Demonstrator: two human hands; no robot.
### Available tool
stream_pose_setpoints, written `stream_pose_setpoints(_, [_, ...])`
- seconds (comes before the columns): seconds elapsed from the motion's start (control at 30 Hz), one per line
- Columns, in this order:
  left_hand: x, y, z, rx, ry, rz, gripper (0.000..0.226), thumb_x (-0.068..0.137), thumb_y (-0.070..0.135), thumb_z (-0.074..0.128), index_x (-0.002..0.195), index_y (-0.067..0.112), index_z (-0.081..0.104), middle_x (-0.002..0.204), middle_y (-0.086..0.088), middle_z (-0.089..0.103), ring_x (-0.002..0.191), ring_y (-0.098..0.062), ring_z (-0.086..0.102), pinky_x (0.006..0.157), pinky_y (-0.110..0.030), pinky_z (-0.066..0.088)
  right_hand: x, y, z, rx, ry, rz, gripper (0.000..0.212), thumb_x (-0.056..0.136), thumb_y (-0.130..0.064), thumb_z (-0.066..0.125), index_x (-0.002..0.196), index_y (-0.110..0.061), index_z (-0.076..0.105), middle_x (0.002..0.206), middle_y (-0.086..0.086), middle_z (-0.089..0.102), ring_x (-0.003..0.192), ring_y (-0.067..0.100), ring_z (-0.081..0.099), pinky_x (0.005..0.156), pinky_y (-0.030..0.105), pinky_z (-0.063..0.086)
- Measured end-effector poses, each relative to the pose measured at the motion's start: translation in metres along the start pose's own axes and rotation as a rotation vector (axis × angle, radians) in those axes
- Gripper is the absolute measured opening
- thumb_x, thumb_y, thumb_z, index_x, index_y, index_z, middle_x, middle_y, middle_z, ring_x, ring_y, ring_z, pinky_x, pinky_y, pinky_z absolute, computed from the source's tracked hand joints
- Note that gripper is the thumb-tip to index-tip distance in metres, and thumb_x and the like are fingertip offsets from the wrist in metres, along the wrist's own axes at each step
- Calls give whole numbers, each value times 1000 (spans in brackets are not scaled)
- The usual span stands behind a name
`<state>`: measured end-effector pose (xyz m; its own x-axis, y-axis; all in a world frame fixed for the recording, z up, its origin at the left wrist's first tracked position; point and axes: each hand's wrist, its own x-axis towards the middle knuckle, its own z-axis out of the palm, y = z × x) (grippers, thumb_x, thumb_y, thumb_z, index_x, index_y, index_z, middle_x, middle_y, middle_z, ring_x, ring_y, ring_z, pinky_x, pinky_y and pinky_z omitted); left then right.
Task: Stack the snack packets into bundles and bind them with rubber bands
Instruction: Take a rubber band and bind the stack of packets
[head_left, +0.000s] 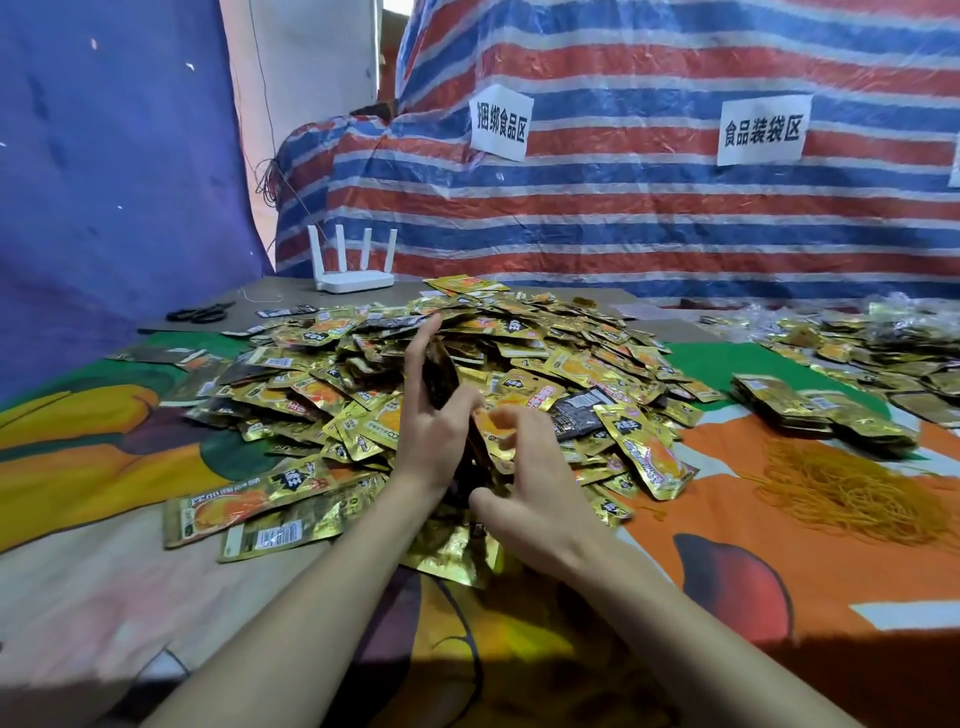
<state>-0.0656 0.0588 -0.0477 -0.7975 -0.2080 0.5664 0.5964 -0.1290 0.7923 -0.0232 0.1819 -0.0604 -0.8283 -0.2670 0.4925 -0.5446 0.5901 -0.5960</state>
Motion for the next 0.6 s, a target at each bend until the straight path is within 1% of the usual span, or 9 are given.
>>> stream_pose_setpoints(0.07, [2, -2, -3, 10, 14, -11, 65, 78, 11, 53, 132, 46, 49, 80, -7, 57, 63, -22, 51, 62, -36, 49, -10, 0, -2, -148, 59, -80, 47, 72, -50, 66, 106, -24, 46, 103, -8, 46, 90, 11, 46, 70, 16, 39])
stream_pose_setpoints(0.1, [3, -2, -4, 13, 16, -14, 63, 78, 11, 52, 131, 45, 51, 76, -5, 54, 62, -21, 50, 61, -34, 50, -13, 0, -4, -190, -12, -100, 47, 71, -58, 69, 99, -27, 46, 97, -11, 47, 85, 9, 46, 67, 18, 39])
stream_pose_setpoints(0.13, [3, -3, -5, 15, 16, -17, 61, 78, 12, 51, 131, 43, 51, 75, -7, 52, 61, -20, 50, 59, -32, 49, -15, -1, -6, -209, -125, -102, 50, 69, -64, 72, 96, -29, 48, 95, -13, 50, 84, 7, 47, 69, 23, 44])
stream_pose_setpoints(0.2, [4, -1, -6, 9, 22, -26, 59, 77, 12, 52, 130, 38, 53, 78, -15, 48, 63, -22, 48, 55, -32, 45, -16, -3, -12, -248, -322, -80, 55, 70, -67, 76, 103, -29, 55, 99, -12, 54, 90, 9, 51, 78, 32, 50])
stream_pose_setpoints(0.27, [5, 1, -8, -20, 55, -43, 60, 73, 11, 56, 126, 37, 54, 84, -17, 47, 66, -25, 47, 54, -32, 44, -14, -7, -16, -343, -384, -124, 50, 79, -59, 74, 112, -22, 63, 103, -7, 59, 95, 14, 53, 85, 35, 50])
stream_pose_setpoints(0.37, [7, 4, -11, -70, 127, -106, 65, 66, 11, 68, 121, 43, 56, 86, -13, 50, 70, -24, 49, 57, -34, 46, -13, -11, -17, -481, -317, -319, 33, 92, -41, 60, 110, -16, 70, 97, 4, 67, 93, 25, 60, 81, 40, 53])
stream_pose_setpoints(0.43, [8, 6, -14, -99, 157, -146, 69, 63, 15, 75, 123, 42, 56, 84, -7, 53, 76, -27, 51, 66, -41, 45, -14, -9, -17, -449, -224, -352, 29, 94, -42, 53, 104, -21, 70, 90, 0, 69, 87, 23, 62, 73, 38, 53])
stream_pose_setpoints(0.5, [9, 6, -15, -111, 131, -185, 69, 63, 20, 79, 125, 41, 57, 93, -5, 54, 81, -26, 55, 73, -44, 48, -13, -2, -20, -262, -120, -259, 23, 94, -46, 60, 99, -26, 71, 87, -9, 70, 83, 15, 63, 70, 36, 53])
stream_pose_setpoints(0.6, [10, 9, -13, -216, 18, -220, 65, 67, 19, 80, 125, 38, 58, 87, -5, 46, 66, -19, 47, 60, -35, 42, -7, 11, -20, 75, 51, -126, 14, 86, -33, 79, 85, -22, 70, 79, -13, 66, 81, 11, 61, 68, 31, 53])
